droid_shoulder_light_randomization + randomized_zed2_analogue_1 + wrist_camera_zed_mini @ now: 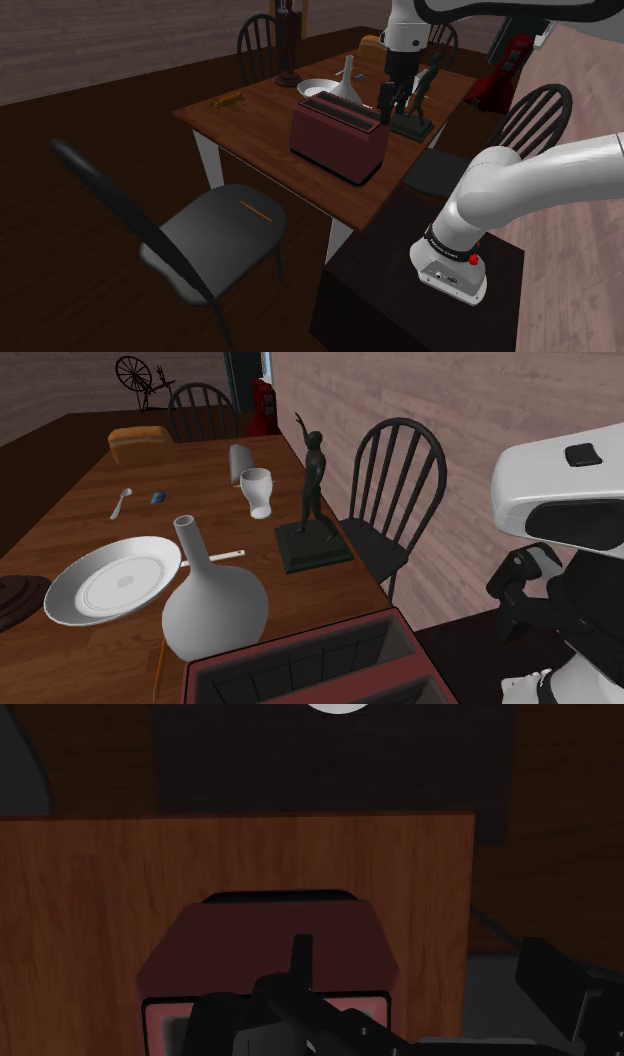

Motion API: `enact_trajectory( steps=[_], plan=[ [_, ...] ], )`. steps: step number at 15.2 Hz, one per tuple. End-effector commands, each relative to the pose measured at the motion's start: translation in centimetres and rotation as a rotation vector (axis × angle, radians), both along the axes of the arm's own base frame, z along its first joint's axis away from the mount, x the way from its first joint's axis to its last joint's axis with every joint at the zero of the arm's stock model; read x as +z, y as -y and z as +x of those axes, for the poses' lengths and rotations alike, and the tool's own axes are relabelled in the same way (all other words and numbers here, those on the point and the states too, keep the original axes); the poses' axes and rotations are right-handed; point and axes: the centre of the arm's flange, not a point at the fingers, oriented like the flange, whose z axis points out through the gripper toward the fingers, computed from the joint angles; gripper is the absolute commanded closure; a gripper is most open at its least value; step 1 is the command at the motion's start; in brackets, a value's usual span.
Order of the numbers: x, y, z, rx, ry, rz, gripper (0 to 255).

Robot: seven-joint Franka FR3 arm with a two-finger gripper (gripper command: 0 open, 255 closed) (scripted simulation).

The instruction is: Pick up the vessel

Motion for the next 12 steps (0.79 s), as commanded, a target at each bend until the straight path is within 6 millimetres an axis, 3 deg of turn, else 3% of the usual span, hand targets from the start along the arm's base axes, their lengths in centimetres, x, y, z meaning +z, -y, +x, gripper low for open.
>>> enact_trajectory(
  steps=[1, 12],
  plan=[
    [0.0, 0.0, 0.0, 0.000, 0.000, 0.000, 0],
    [0.7, 9.7, 9.8, 0.007, 0.054, -0.016, 0]
  ],
)
